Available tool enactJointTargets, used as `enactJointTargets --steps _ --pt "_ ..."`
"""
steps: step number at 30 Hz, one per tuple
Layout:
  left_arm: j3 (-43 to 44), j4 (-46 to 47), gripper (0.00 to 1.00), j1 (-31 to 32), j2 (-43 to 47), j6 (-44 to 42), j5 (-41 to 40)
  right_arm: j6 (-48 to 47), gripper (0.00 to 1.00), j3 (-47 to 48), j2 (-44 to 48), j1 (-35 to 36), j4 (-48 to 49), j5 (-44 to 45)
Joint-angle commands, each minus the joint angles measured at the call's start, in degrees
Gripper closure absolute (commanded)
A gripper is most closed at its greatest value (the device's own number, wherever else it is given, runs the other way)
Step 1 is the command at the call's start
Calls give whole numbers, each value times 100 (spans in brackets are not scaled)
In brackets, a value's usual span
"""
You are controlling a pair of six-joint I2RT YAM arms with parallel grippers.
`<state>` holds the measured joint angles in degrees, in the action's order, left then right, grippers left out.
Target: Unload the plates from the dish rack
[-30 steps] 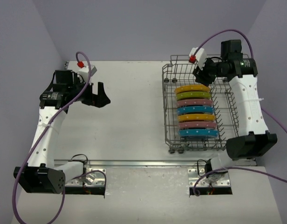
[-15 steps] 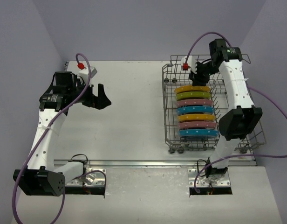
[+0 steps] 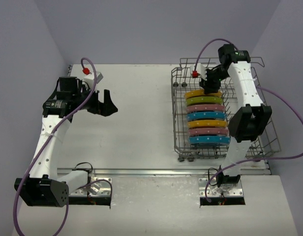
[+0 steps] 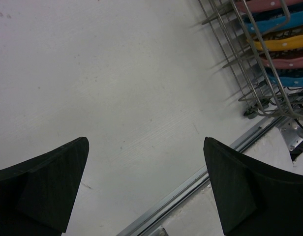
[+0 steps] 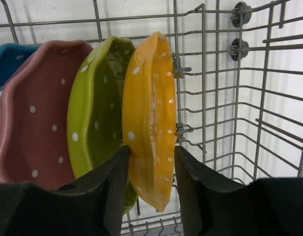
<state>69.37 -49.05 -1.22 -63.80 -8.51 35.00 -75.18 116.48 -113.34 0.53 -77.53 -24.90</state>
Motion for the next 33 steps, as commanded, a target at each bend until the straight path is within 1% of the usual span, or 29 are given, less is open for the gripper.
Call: enactJointTargets --steps 1,10,14,18,20,21,23,29,30,31,33 --pt "-41 246 0 -81 186 52 103 -278 57 127 -153 -9 141 50" --pt "-46 273 0 -209 114 78 204 -603 57 -346 -316 -17 157 213" --pt "-29 278 0 -268 48 95 304 -647 57 -545 -416 -17 369 280" --pt "-38 273 0 -291 43 95 323 -558 58 -656 -461 -17 676 170" --pt "-56 281 0 -299 52 87 313 -524 62 -714 -440 -9 798 132" --pt "-65 282 0 -300 52 86 306 -526 63 -709 -415 -9 842 116" --pt "-86 282 0 -300 52 79 313 -569 73 -610 -372 -9 800 102" --pt "-82 352 0 -308 35 106 342 -835 91 -112 -216 -9 286 51" --pt "-80 353 0 -311 36 115 350 -862 97 -73 -166 -9 209 20" --pt "-73 360 0 -325 43 129 357 -891 99 -16 -130 -9 187 -37" --pt "-74 362 0 -336 72 132 386 -882 100 93 29 -9 87 -140"
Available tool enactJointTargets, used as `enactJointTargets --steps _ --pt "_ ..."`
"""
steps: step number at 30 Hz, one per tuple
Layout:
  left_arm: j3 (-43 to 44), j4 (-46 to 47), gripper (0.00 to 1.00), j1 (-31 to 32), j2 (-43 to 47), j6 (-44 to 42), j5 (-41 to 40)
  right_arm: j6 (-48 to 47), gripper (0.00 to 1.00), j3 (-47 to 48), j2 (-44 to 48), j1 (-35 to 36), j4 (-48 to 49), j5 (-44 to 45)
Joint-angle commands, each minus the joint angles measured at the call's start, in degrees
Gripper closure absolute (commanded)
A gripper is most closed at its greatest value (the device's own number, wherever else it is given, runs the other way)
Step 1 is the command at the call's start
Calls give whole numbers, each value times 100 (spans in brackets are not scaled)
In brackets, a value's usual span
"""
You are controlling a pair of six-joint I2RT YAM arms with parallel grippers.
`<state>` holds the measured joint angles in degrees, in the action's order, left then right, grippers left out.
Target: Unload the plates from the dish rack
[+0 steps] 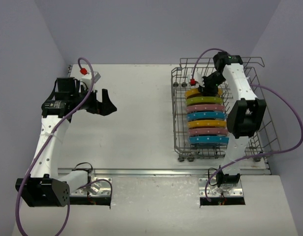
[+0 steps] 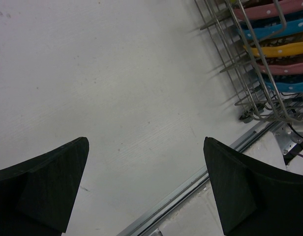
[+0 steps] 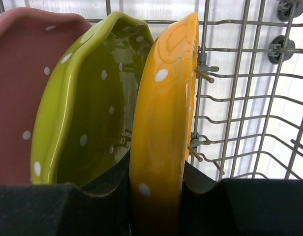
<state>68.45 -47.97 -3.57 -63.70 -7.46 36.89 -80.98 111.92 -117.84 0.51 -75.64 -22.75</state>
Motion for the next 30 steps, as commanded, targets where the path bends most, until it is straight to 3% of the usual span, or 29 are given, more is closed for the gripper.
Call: enactJointTargets --steps 1,9,24,26,30 --pt "13 260 0 -106 80 32 210 -291 100 654 526 -7 -172 -424" --pt "-33 262 0 -126 224 43 310 -286 100 1370 812 -16 -328 -771" --pt "-81 390 0 -161 326 156 472 -255 100 1389 1635 -9 7 -1251" --pt "-43 411 0 -169 357 224 494 -76 100 1289 1869 -16 461 -1366" --pt "176 535 0 -170 360 591 553 1141 100 -886 3216 201 3272 -1420"
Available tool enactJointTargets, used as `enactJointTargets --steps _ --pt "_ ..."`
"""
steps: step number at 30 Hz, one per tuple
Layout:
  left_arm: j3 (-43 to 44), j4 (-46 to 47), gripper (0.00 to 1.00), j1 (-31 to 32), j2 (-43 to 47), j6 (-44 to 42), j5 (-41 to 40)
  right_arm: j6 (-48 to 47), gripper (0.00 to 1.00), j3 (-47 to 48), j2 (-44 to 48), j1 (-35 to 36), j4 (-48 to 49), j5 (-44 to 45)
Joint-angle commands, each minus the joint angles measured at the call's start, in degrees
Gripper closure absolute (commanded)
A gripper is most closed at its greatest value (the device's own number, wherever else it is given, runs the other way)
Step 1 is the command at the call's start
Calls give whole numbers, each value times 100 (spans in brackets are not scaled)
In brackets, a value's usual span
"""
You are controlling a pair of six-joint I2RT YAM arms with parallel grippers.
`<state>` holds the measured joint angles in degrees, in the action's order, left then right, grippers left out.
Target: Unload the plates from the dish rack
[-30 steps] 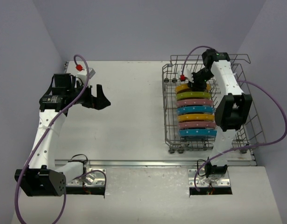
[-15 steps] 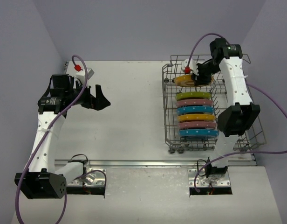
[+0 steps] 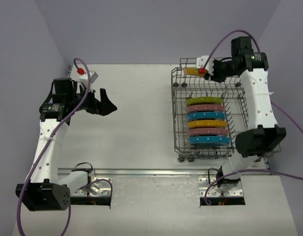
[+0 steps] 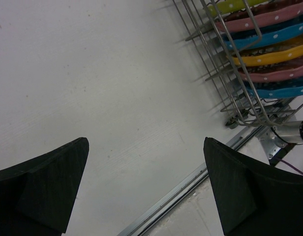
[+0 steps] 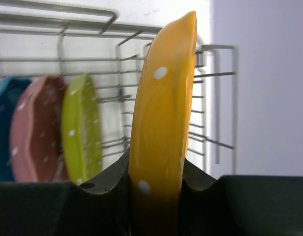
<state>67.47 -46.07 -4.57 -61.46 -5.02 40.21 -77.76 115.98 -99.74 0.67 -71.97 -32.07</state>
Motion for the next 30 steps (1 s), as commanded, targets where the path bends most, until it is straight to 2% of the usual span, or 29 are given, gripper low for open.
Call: enactJointTargets --steps 1,2,4,6,13,20,25,28,30 --pt "376 354 0 -70 113 401 271 838 100 -1796 1815 307 3718 -320" --pt "528 386 0 -70 79 493 342 745 100 -2376 2274 521 4715 -50" --pt "820 453 0 -70 -15 762 478 310 100 -3635 2765 1065 5813 322" --pt "1168 511 2 -70 -152 953 665 -124 100 -4122 3049 1637 6504 590" --pt "2098 702 4 -70 -772 1650 1572 -1322 100 -4588 3120 3164 8026 1410" --pt "1908 740 6 -63 -1135 1734 2128 -2668 100 -5512 2918 4246 9816 1110" --pt "1793 731 8 -61 -1077 1584 2330 -2966 100 -5647 2722 4767 10012 1030" --pt "1548 784 15 -69 -1022 1539 2457 -3048 100 -5692 2579 4963 10319 1007" --pt "1332 914 27 -61 -979 1555 2718 -3095 100 -5700 2418 5112 10547 1085"
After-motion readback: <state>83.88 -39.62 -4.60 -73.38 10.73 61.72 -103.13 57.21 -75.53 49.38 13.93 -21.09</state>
